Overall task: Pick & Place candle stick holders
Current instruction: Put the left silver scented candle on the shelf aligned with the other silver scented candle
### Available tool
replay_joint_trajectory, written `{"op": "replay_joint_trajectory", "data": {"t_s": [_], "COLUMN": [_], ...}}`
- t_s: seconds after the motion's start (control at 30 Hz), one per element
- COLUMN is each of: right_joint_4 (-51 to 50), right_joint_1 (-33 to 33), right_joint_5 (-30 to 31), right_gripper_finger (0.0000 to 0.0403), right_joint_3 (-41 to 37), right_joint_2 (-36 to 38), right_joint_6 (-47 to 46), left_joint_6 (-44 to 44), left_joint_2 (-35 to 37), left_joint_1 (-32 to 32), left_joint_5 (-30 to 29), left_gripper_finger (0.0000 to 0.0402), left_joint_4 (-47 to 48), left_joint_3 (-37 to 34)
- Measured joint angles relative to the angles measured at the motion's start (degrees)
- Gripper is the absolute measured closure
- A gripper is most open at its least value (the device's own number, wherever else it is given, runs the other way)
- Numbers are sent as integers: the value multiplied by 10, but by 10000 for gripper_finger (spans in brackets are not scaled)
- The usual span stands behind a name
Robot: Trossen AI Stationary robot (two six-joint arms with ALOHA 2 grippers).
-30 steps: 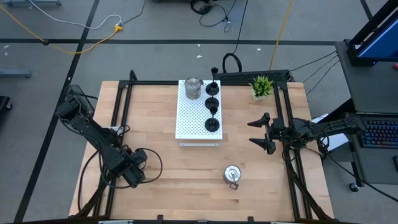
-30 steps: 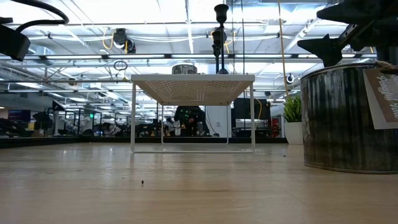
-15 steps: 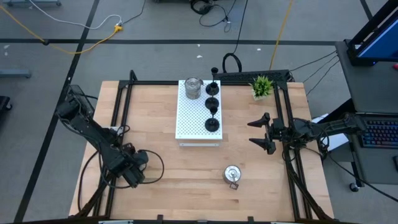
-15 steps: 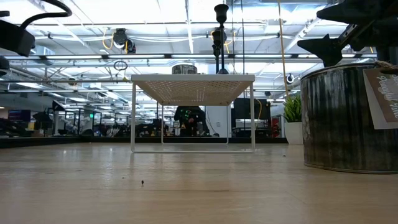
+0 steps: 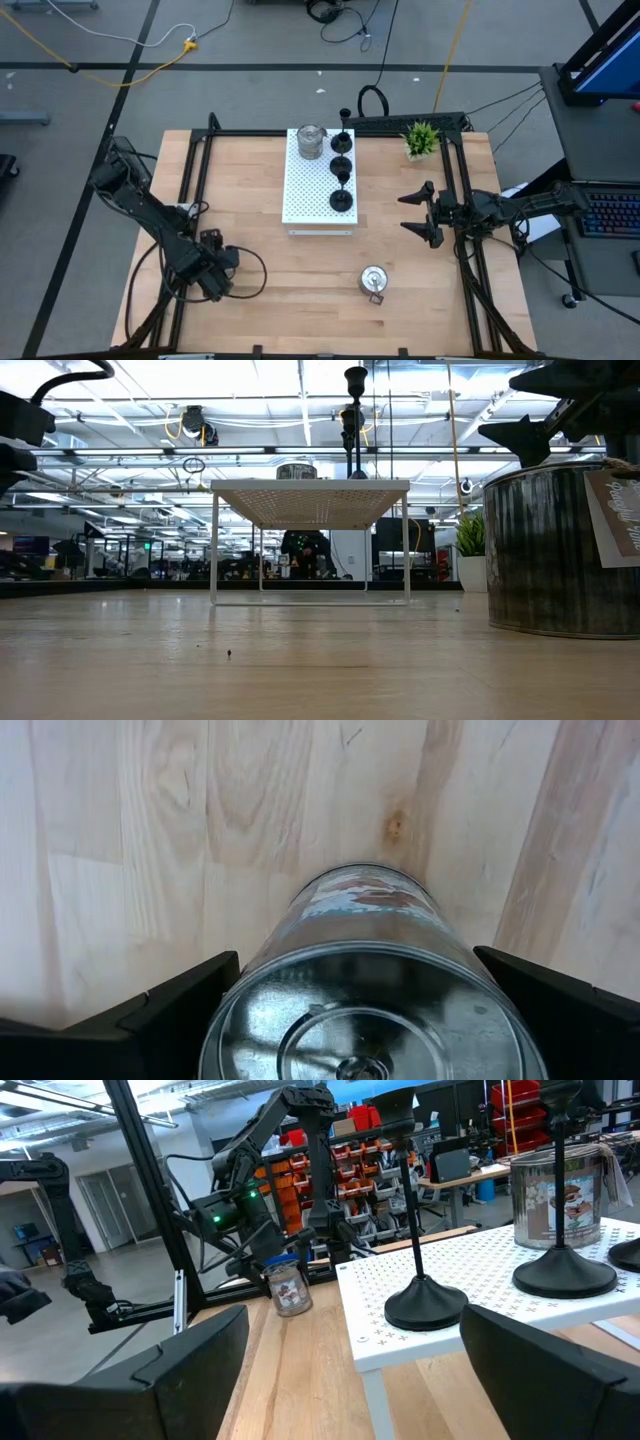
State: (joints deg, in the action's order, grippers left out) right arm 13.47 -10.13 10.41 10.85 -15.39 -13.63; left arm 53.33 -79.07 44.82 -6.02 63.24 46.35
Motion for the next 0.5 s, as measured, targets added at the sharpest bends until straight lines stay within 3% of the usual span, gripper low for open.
{"op": "replay_joint_trajectory", "data": {"t_s": [0.5], "right_joint_4": [0], "right_joint_1": [0], "right_joint_5": [0], "right_gripper_finger": [44], "right_joint_3": [0], "right_joint_2": [0], "right_joint_6": [0], "left_joint_6": [-72], "left_joint_2": [0], "left_joint_1": [-43], "left_joint_5": [2], "left_gripper_finger": [3], "left_joint_4": [0], "left_joint_3": [0]}}
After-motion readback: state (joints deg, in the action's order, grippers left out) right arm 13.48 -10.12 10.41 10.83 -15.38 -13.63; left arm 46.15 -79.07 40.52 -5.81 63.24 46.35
